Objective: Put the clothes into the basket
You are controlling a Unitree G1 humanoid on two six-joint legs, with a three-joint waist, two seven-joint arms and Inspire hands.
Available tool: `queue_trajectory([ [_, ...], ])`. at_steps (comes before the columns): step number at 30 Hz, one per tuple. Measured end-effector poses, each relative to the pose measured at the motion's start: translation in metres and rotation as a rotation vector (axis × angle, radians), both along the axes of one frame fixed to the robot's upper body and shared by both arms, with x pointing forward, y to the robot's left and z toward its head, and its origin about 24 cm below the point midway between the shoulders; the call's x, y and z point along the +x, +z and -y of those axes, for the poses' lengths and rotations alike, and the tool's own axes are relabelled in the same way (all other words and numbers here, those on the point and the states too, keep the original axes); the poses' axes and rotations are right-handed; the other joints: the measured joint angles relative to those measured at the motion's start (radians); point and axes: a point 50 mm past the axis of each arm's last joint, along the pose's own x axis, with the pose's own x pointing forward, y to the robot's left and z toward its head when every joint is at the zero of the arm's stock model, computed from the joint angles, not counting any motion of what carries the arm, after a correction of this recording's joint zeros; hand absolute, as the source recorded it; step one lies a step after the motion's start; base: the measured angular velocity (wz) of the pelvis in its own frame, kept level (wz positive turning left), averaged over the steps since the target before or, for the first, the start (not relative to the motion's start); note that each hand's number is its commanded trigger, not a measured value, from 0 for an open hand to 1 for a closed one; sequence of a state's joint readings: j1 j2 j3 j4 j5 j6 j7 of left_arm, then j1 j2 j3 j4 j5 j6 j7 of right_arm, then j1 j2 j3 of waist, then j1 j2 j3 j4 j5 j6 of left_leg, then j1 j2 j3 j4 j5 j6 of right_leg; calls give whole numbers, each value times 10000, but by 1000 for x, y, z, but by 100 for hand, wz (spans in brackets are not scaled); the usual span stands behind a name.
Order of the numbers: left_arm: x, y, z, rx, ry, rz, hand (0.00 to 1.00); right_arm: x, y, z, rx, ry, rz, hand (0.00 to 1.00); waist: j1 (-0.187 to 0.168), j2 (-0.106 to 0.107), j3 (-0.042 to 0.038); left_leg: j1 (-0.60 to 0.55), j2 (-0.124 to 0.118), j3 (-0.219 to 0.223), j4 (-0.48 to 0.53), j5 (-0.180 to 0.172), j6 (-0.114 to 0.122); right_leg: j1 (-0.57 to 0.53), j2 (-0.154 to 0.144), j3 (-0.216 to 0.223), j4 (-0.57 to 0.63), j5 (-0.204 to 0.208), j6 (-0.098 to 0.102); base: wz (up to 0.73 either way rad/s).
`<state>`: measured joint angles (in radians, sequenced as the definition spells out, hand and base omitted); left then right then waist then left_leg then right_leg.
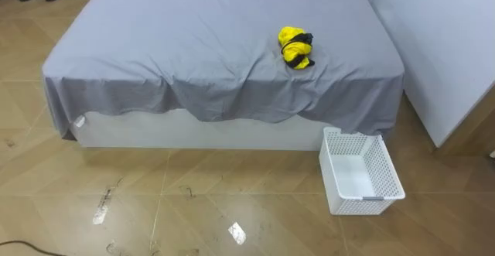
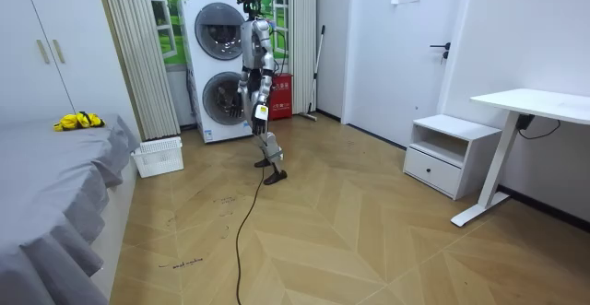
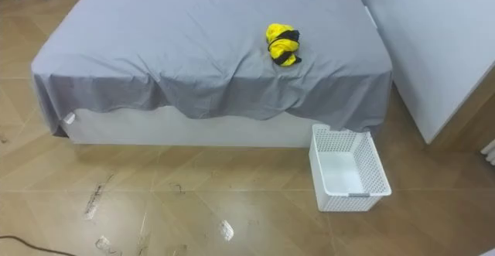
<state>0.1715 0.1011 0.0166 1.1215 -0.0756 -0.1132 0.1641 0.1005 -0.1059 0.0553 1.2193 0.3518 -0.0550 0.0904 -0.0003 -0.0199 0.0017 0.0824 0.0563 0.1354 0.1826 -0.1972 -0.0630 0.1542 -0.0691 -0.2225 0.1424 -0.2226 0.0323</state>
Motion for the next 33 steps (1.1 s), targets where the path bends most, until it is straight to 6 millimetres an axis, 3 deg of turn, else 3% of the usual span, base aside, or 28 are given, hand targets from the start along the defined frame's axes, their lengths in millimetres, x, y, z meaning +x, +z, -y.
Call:
queue_trajectory([
  [11,1,-1,1,-178,-53,-51,0,-6,-2,-1,216,-26,-310,0,-62,15,19,-1,-2,6,-78,0,0,9,2,-5,-60,1,0,0],
  [18,-10,-2,0,-394,550,-291,0,-7,-2,0,217,-159,-323,0,-174,49,53,-41,-2,-44,-123,-3,4,15,5,-60,-38,2,2,1],
  [22,-13,-3,0,-495,825,-323,0,-8,-2,-1,278,-266,-329,0,-195,60,-5,-236,-4,-56,54,-16,22,-65,5,-96,-71,-1,5,4],
  [25,-11,-2,-1,-633,891,-242,0,-7,-2,-1,325,-187,-357,0,-191,25,-10,-535,21,-63,532,-58,42,-180,-2,-169,-39,-6,-5,4],
  [28,-8,-1,-2,-769,1142,-56,0,-7,-2,-2,418,-168,-362,0,-118,32,10,-954,225,17,1376,-204,-27,-342,70,-154,193,-68,-106,-7],
  [30,-7,-1,-5,-898,1589,116,0,-7,-2,-2,452,-200,-371,0,8,24,59,-1345,511,43,2467,-456,-58,-358,231,-53,485,-315,-249,-7],
  [32,-7,0,-6,-1001,2083,247,0,-10,-2,-2,513,-377,-393,0,26,-59,135,-1890,721,24,3649,-455,-52,-358,268,-10,682,-569,-393,2],
  [33,-7,0,-7,-1069,2434,371,0,-11,-2,-2,500,-473,-383,0,64,-24,129,-2456,884,-6,4662,-443,178,-280,285,-2,853,-748,-548,8],
])
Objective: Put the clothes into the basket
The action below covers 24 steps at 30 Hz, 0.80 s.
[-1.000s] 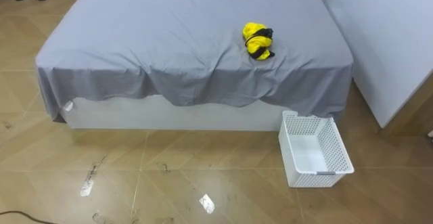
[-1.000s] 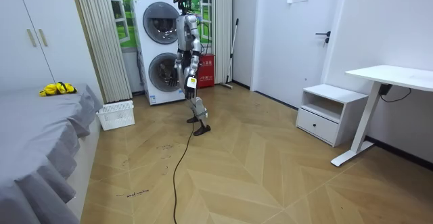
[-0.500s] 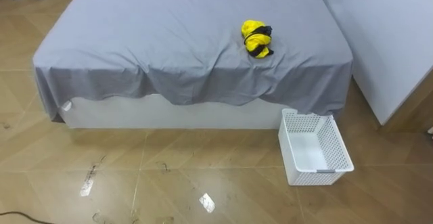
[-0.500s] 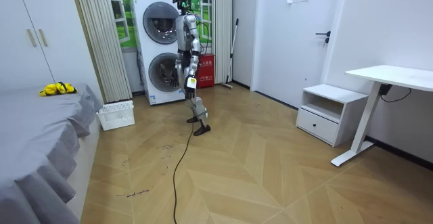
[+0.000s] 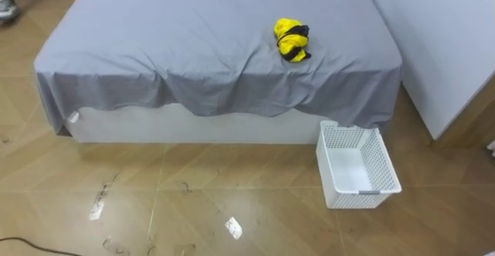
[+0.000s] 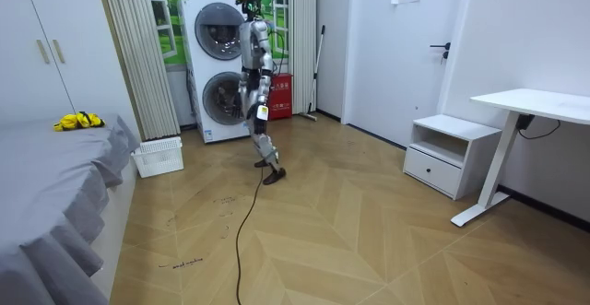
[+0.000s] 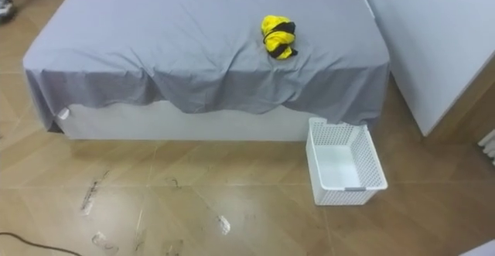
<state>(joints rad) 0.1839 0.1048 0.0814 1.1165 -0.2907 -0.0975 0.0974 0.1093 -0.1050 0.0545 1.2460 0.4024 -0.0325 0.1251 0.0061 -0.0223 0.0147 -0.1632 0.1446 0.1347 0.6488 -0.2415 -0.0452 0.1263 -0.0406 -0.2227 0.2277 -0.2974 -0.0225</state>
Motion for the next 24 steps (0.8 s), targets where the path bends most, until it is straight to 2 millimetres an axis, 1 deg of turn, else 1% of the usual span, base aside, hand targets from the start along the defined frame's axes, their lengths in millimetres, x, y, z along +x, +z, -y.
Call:
queue_trajectory([
  [1,4,1,0,-36,141,178,0,-1,0,1,-22,-62,-6,0,-16,-8,-7,-232,-58,-5,144,-53,112,8,-25,-8,71,-81,-15,10],
  [2,6,1,2,-126,338,381,0,0,1,3,-105,-181,15,0,5,-36,-10,-726,-465,12,-335,-99,283,-85,-154,-24,244,-261,-4,6],
  [3,9,1,4,-223,488,558,0,0,1,5,-199,-251,7,0,28,-44,-8,-1304,-928,13,-1234,24,285,-170,-327,-17,367,-432,116,0],
  [4,10,1,5,-248,528,635,0,0,1,7,-233,-275,-10,0,63,-42,-11,-1571,-1122,45,-1802,216,223,-182,-379,-12,365,-503,195,-22],
  [5,8,1,5,-245,662,697,0,0,1,8,-267,-179,-83,0,153,-91,-48,-1995,-1330,94,-2807,964,322,-155,-519,-44,350,-610,254,-42],
  [6,3,1,5,-193,731,537,0,-2,1,8,-278,-77,-166,0,220,-74,-37,-2157,-1383,190,-3529,1758,378,37,-651,50,242,-694,336,-45],
  [7,0,0,5,-190,757,464,0,-3,1,8,-292,-54,-190,0,251,-81,-48,-2222,-1384,302,-3666,2130,477,155,-705,128,219,-777,402,-29],
  [8,-2,0,5,-187,770,428,0,-4,1,8,-327,-84,-217,0,222,-161,-96,-2358,-1485,606,-3575,2642,932,233,-900,217,163,-869,668,11],
  [9,1,1,5,-154,747,559,0,-4,1,10,-397,-211,-192,0,171,-318,-144,-2749,-1755,860,-3166,2463,1207,252,-1220,164,89,-1005,888,22],
  [10,3,1,5,-148,718,664,0,-1,2,12,-495,-241,-134,0,196,-441,-161,-2988,-1876,1020,-2906,2277,1333,252,-1422,261,62,-1085,919,53],
  [11,6,2,5,-145,656,761,0,2,3,17,-706,-429,-40,0,37,-430,-216,-3275,-2125,1343,-2235,1704,1618,243,-1729,806,170,-1316,1013,51],
  [12,9,2,6,-138,514,809,0,3,3,18,-806,-568,-49,0,28,-407,-202,-3312,-2293,1364,-1699,1169,1765,160,-1866,857,635,-1281,1144,45],
  [13,9,2,5,-118,429,770,0,5,4,17,-785,-602,41,0,66,-430,-192,-3178,-2329,1399,-1474,886,1817,126,-1901,870,988,-1167,1273,7],
  [14,6,1,4,-102,369,636,0,11,5,15,-792,-608,361,0,156,-470,-179,-2653,-2445,1439,-1361,541,1891,108,-2058,867,1926,-695,1267,-16],
  [15,6,0,6,-136,269,568,0,18,6,15,-812,-633,736,0,209,-431,-116,-1934,-2458,1589,-1558,330,1988,-95,-2142,923,3136,213,1234,-14],
  [16,6,0,7,-142,195,549,0,20,7,14,-813,-678,879,0,247,-401,-88,-1512,-2472,1652,-1796,271,2018,-223,-2169,975,3775,833,1177,-8],
  [17,9,0,9,-107,-200,544,0,24,8,15,-849,-680,1152,0,254,-283,-112,-637,-2496,1519,-2541,116,1939,-633,-2165,1061,5068,2146,1008,-6],
  [18,15,1,10,-12,-628,626,0,35,11,14,-850,-553,1534,0,305,-199,-65,41,-2518,1342,-3163,-45,1839,-1300,-2139,1069,6319,2247,867,-5],
  [19,18,1,11,31,-834,653,0,40,12,13,-837,-519,1738,0,301,-180,-45,285,-2515,1284,-3328,-85,1822,-1707,-2092,1024,6891,1885,759,0],
  [20,23,2,14,67,-1217,704,0,51,16,13,-800,-533,2183,0,302,-60,-14,769,-2437,1109,-3629,-158,1774,-2560,-1848,805,7553,1102,497,8],
  [21,27,2,17,50,-1466,787,0,59,19,11,-794,-570,2515,0,290,75,0,1216,-2261,1024,-3914,-208,1691,-3489,-1426,689,7562,420,288,9],
  [22,29,2,18,53,-1570,831,0,63,21,10,-797,-610,2676,0,294,139,36,1414,-2168,971,-4043,-243,1636,-3908,-1181,610,7275,169,260,13],
  [23,31,3,19,44,-1757,877,0,69,23,7,-828,-658,2921,0,237,240,64,1767,-1971,832,-4242,-347,1523,-4622,-671,438,6198,-8,249,26],
  [24,32,3,21,27,-1986,883,0,72,25,5,-832,-634,3066,0,152,275,74,2145,-1847,636,-4536,-424,1413,-5086,-331,297,4532,77,196,38],
])
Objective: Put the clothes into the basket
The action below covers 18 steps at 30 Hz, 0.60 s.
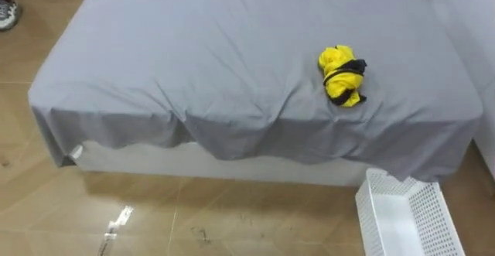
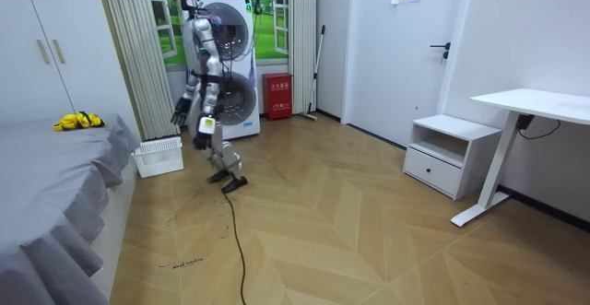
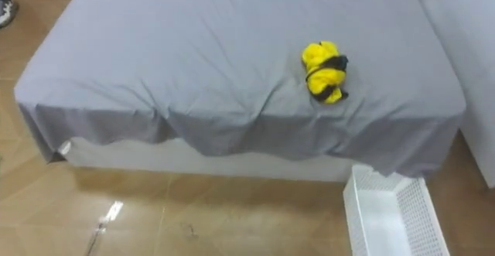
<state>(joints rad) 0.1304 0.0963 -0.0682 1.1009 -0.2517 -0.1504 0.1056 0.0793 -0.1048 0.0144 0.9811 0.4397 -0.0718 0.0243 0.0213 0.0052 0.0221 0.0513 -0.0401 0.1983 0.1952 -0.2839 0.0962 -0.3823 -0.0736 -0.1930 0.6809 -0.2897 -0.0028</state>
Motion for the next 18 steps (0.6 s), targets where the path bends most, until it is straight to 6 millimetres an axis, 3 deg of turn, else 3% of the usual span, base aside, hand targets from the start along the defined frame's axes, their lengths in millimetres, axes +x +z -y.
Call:
queue_trajectory([
  [1,2,0,1,-8,-119,42,0,2,1,-1,-1,19,72,0,-72,-7,-18,182,36,-115,-141,-46,-80,-90,109,-22,-886,160,-22,53],
  [2,1,0,4,-80,-331,-38,0,5,2,0,-107,11,183,0,-138,43,-17,646,169,-265,-415,-159,-237,-221,280,-118,-2404,1259,-240,57],
  [3,-2,-2,6,-177,-380,-172,0,6,3,1,-224,-102,224,0,-116,124,-112,1025,394,-403,-506,-272,-432,-156,451,-226,-3177,2327,-502,48],
  [4,-3,-2,6,-163,-399,-198,0,8,4,0,-243,-140,351,0,-75,121,-190,1088,481,-431,-485,-335,-540,-177,519,-316,-3234,2624,-720,0],
  [5,-8,-3,6,-174,-365,-330,0,19,10,-1,-316,-146,857,0,184,177,-318,1147,748,-440,-349,-459,-857,-18,783,-474,-3089,2490,-999,-25],
  [6,-11,-3,6,-189,-323,-424,0,32,16,-1,-394,-132,1387,0,197,354,-218,1211,969,-358,-124,-462,-1291,247,1029,-499,-2979,2318,-1110,-28],
  [7,-13,-3,6,-213,-324,-451,0,38,20,-2,-473,-131,1652,0,191,412,-184,1223,1064,-299,92,-433,-1476,354,1110,-447,-2915,2253,-1172,0],
  [8,-16,-4,5,-217,-307,-493,0,50,28,-2,-548,-145,2153,0,251,393,-171,1177,1235,-141,514,-345,-1788,479,1097,-127,-2544,2050,-1223,34],
  [9,-16,-3,4,-220,-275,-381,0,54,33,1,-545,-373,2450,0,177,368,-142,1092,1360,-111,409,-236,-1795,598,1084,161,-2035,1941,-1202,49],
  [10,-14,-2,3,-176,-272,-245,0,55,34,2,-520,-510,2507,0,104,337,-65,1095,1416,-112,476,-164,-1747,645,1053,109,-1646,1858,-1193,60],
  [11,-15,0,-3,-43,-182,-30,0,53,33,2,-456,-633,2392,0,76,129,53,1292,1530,-118,1206,-54,-1715,545,1027,-452,-927,1444,-1042,20],
  [12,-23,2,-13,231,-42,-76,0,54,33,-3,-309,-582,2437,0,178,-135,-83,1057,1635,95,2382,-60,-1724,865,1138,-682,-2200,1621,-1232,-5],
  [13,-28,2,-17,348,21,-213,0,55,35,-4,-302,-556,2502,0,184,-238,-86,857,1701,207,3147,-63,-1729,1169,1129,-1060,-2540,1443,-1554,-49],
  [14,-38,1,-14,289,390,-449,0,60,40,1,-505,-627,2731,0,126,-70,-140,352,1983,85,4638,11,-1775,1713,1395,-1037,-2942,1278,-1645,-43],
  [15,-40,1,-13,193,696,-414,0,62,45,6,-700,-856,2976,0,-15,43,-140,-166,2013,-253,5430,-76,-1678,1958,1560,-914,-3225,1231,-1656,-34],
  [16,-37,1,-14,197,748,-302,0,61,45,7,-783,-951,2965,0,-59,17,-121,-411,1979,-343,5516,-168,-1549,2085,1564,-835,-3389,1231,-1645,-11],
  [18,-33,3,-15,173,903,0,0,58,47,14,-1008,-1446,2965,0,-128,-71,-115,-1411,1519,-549,4993,-581,-1321,2432,1550,-289,-3874,1303,-1519,-37],
])
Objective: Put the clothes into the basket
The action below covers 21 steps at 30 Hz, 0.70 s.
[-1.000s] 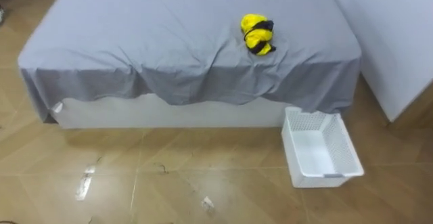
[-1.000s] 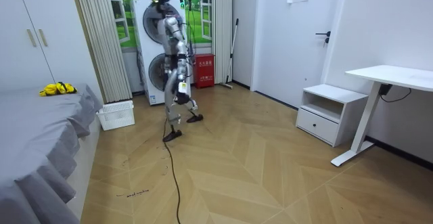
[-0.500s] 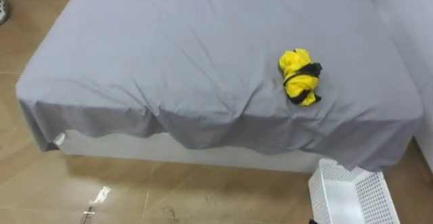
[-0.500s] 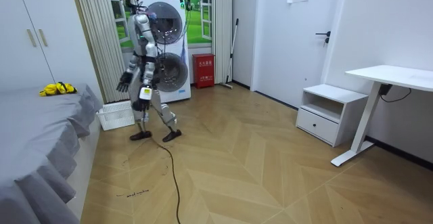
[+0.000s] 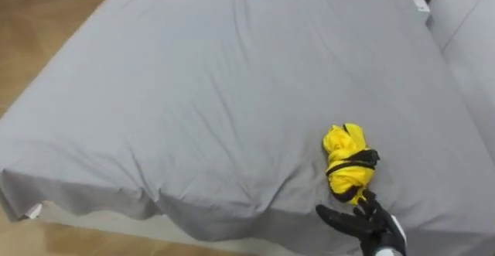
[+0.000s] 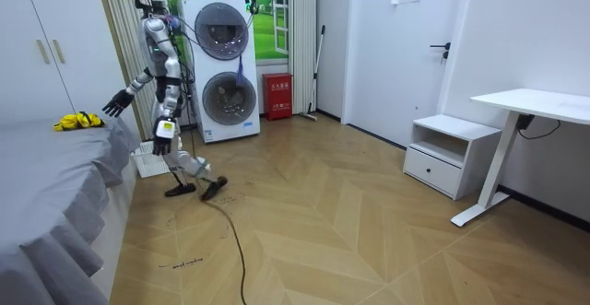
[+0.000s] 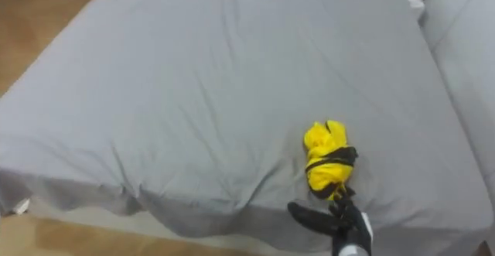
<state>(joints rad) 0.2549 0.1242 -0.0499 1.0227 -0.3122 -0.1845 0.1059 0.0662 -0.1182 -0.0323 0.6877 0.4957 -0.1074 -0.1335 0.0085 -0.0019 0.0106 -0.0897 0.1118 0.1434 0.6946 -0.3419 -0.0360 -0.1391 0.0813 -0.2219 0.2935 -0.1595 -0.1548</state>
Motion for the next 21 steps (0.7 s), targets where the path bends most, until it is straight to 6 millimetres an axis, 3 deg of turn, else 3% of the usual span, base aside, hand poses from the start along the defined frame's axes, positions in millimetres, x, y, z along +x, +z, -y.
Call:
queue_trajectory([
  [1,0,0,1,-28,30,39,0,0,1,3,-47,-131,2,0,4,-27,-4,-215,-132,-97,-357,-3,2,55,1,192,-64,18,17,-87],
  [2,0,0,3,-106,234,176,0,0,2,7,-168,-337,-11,0,123,-58,-16,-523,-350,-98,-1250,12,-15,98,-19,460,-95,29,35,-102],
  [3,2,0,5,-146,292,280,0,-1,3,11,-203,-578,-7,0,212,-16,-42,-808,-394,-92,-2215,84,-18,128,6,864,-94,7,87,-105],
  [4,2,0,5,-173,393,323,0,-1,3,12,-193,-686,-17,0,249,-30,-59,-921,-426,-43,-2516,441,104,127,2,1089,-87,-7,132,-108],
  [5,-2,0,4,-183,599,301,0,-1,4,13,-203,-709,37,0,327,-56,-144,-893,-546,-19,-3035,1151,296,170,-10,1509,-18,-43,226,-84],
  [6,-4,0,3,-144,625,264,0,4,9,13,-298,-687,291,0,131,51,-251,-690,-636,139,-3409,1263,489,180,-60,1648,-36,-55,314,-70],
  [8,-4,0,1,-107,584,243,0,7,14,18,-542,-750,469,0,27,-82,-209,-337,-773,368,-3938,1412,576,195,-157,1751,-80,-60,388,-24],
  [11,-7,-1,1,-162,555,58,0,12,20,22,-933,-852,673,0,-25,-198,-178,-208,-889,349,-4232,1434,580,190,-204,1872,-294,-87,434,-5],
  [15,-10,-2,-2,-146,608,-226,0,28,31,21,-1380,-752,1165,0,-33,-187,-89,-215,-1049,148,-4452,1433,581,209,-234,1870,-609,-115,484,2],
  [21,-10,-4,-4,-359,463,-548,0,52,47,17,-1421,-558,1948,0,-9,-100,-41,-337,-1071,70,-4611,1443,598,172,-283,1781,-770,-138,525,5],
])
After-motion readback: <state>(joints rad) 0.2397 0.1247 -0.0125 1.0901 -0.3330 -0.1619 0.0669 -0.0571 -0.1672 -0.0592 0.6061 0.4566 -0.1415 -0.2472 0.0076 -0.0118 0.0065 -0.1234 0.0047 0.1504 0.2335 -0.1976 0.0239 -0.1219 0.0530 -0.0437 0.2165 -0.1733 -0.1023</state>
